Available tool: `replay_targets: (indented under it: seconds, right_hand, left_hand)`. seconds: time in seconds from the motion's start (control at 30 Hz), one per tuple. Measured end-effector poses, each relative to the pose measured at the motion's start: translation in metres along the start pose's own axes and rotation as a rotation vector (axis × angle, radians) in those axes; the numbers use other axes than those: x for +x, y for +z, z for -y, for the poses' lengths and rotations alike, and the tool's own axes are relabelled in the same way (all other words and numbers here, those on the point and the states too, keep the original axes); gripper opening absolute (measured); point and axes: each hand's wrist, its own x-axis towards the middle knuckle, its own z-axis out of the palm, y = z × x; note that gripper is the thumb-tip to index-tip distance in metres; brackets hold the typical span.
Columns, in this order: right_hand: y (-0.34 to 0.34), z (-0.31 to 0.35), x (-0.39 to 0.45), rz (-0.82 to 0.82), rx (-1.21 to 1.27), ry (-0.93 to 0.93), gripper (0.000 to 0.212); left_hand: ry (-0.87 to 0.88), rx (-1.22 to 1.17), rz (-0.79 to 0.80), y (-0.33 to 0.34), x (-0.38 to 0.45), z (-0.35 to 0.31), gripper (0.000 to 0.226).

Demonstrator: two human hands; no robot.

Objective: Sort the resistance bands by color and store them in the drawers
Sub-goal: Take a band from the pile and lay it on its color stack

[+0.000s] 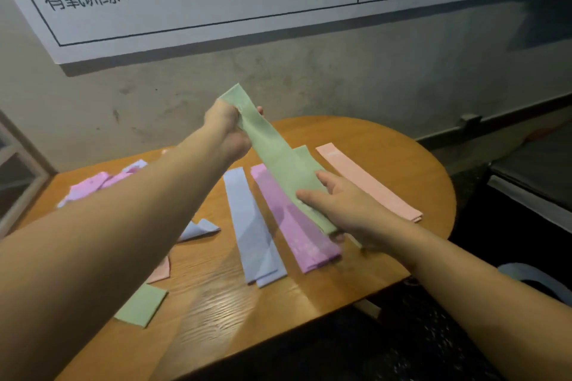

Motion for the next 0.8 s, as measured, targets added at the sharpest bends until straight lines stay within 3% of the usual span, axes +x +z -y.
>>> replay_targets:
  seconds: [0.2,0.4,0.57,0.8]
  right_hand:
    - [-0.051,-0.022,0.001,-0.243,-0.315,0.074,0.022]
    - [-0.082,-0.050,0.006,-0.211,-0.498,0.102,0.011]
    - [-0.089,-0.056,0.014,-0.184,-0.740,0.154,0.045]
    - [-0.084,-0.063,0.019,-0.113,-1.124,0.131,0.042]
  left_hand:
    - [0.044,0.210,-0.002,0.056,0.024,0.053,0.029]
    - [0.123,0.526,0.092,0.070,0.058,0.102,0.030]
    - [0.246,0.750,0.101,0.065,0.075,0.125,0.026]
    - [0.339,0.880,0.146,0.056,0.089,0.144,0.023]
